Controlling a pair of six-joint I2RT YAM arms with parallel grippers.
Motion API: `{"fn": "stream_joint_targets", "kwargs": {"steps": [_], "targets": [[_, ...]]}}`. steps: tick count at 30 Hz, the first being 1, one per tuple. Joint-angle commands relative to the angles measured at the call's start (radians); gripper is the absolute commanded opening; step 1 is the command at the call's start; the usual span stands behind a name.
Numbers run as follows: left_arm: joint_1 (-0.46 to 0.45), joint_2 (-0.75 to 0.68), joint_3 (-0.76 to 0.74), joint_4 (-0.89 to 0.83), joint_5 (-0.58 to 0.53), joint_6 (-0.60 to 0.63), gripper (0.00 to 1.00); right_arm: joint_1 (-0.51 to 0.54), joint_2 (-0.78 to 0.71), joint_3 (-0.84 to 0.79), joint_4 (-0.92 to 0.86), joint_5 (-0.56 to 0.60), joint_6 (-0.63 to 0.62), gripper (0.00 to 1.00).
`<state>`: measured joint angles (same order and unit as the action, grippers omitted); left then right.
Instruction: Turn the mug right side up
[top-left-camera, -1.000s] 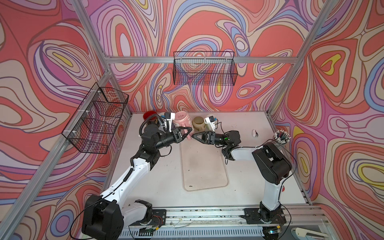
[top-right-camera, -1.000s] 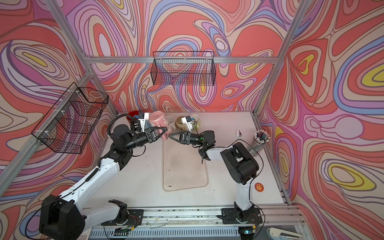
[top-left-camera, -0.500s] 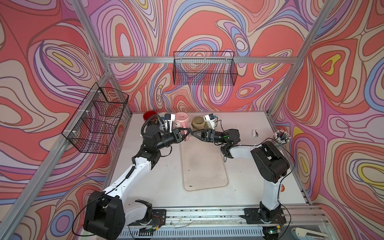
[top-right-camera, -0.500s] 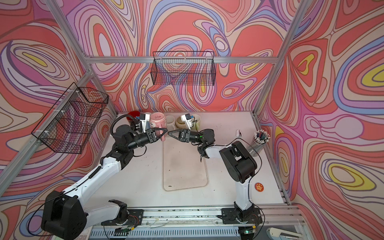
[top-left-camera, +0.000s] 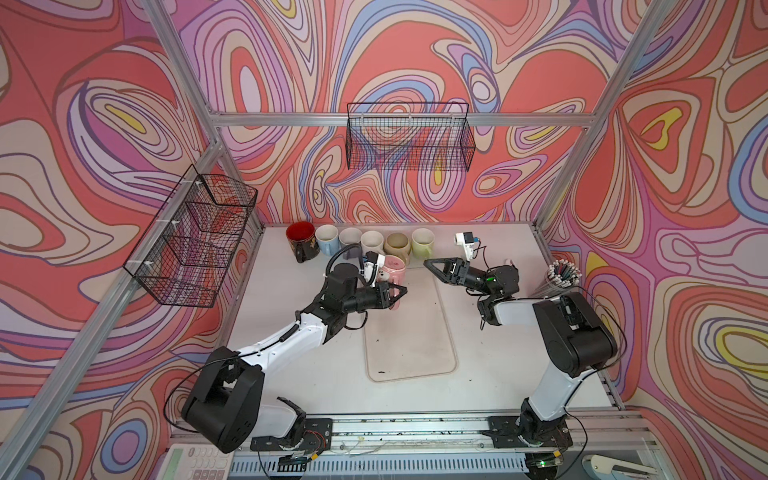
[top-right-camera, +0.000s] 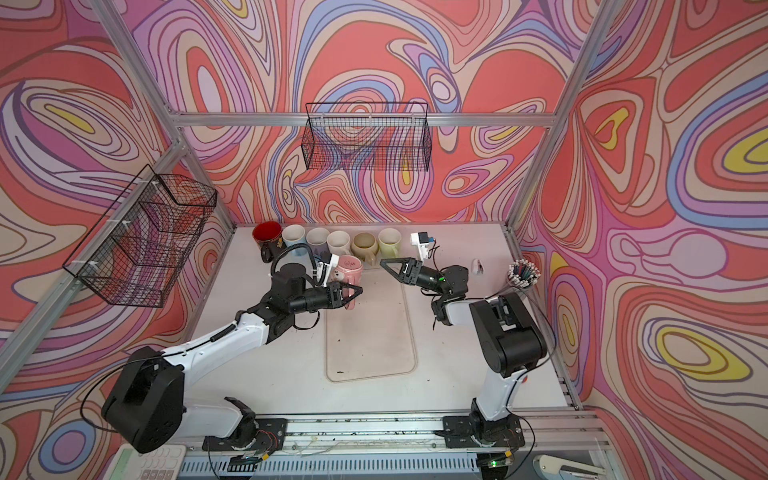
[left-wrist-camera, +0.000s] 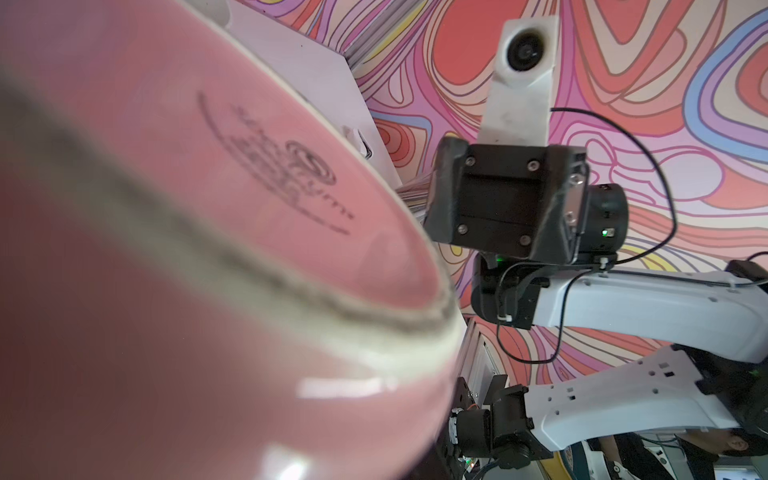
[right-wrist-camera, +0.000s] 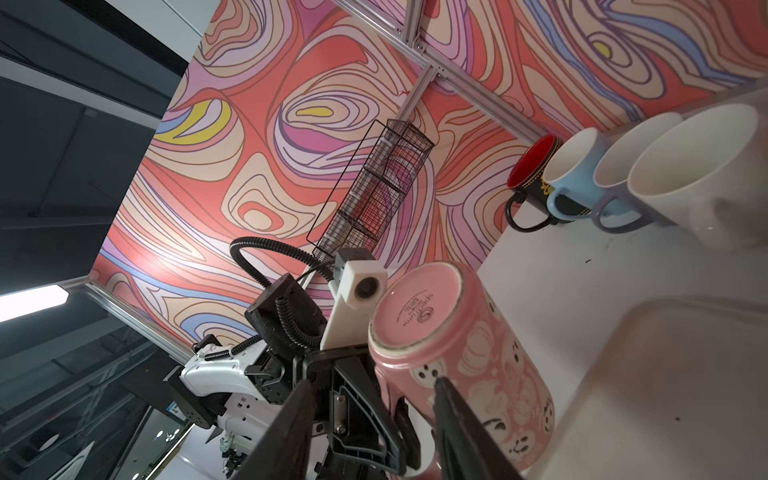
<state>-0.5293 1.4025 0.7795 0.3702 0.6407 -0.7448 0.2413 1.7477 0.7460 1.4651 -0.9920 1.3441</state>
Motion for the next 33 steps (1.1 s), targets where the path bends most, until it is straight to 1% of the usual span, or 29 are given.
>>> {"fn": "stream_joint_targets", "kwargs": {"steps": [1,2,5,7,10,13,15,18,21,22,25,27,29,33], "targets": [[-0.026,0.055,-0.006,0.228,-0.034,0.056,0.0,-0.04,-0.059,-0.044,0.018,-0.009,-0.003,0.48],[-0.031,0.081,-0.02,0.288,-0.032,0.043,0.0,-0.051,-0.068,-0.054,0.018,-0.012,0.004,0.48],[-0.034,0.188,-0.071,0.588,-0.011,-0.066,0.0,-0.077,-0.102,-0.088,0.018,-0.019,0.021,0.48],[-0.039,0.274,-0.073,0.741,0.004,-0.124,0.0,-0.09,-0.126,-0.104,0.016,-0.025,0.026,0.48],[-0.061,0.384,-0.059,0.885,0.017,-0.157,0.0,-0.107,-0.163,-0.121,-0.016,-0.034,0.015,0.47],[-0.078,0.474,-0.056,0.993,0.017,-0.187,0.0,-0.116,-0.216,-0.127,-0.104,-0.037,-0.033,0.46],[-0.081,0.508,-0.053,0.992,0.02,-0.184,0.0,-0.116,-0.259,-0.126,-0.214,-0.032,-0.105,0.47],[-0.083,0.518,-0.071,0.993,0.016,-0.157,0.0,-0.116,-0.326,-0.118,-0.387,-0.015,-0.223,0.47],[-0.083,0.518,-0.1,0.993,0.011,-0.135,0.0,-0.116,-0.369,-0.107,-0.512,0.004,-0.309,0.51],[-0.083,0.517,-0.111,0.993,0.001,-0.132,0.02,-0.117,-0.377,-0.104,-0.53,0.008,-0.326,0.52],[-0.082,0.517,-0.157,0.992,-0.028,-0.119,0.13,-0.116,-0.381,-0.099,-0.559,0.015,-0.347,0.55],[-0.083,0.517,-0.191,0.994,-0.048,-0.108,0.24,-0.116,-0.379,-0.097,-0.562,0.016,-0.349,0.56],[-0.082,0.516,-0.216,0.995,-0.063,-0.099,0.32,-0.117,-0.379,-0.098,-0.567,0.015,-0.353,0.57],[-0.083,0.509,-0.255,0.993,-0.1,-0.088,0.41,-0.116,-0.39,-0.097,-0.614,0.024,-0.383,0.57]]}}
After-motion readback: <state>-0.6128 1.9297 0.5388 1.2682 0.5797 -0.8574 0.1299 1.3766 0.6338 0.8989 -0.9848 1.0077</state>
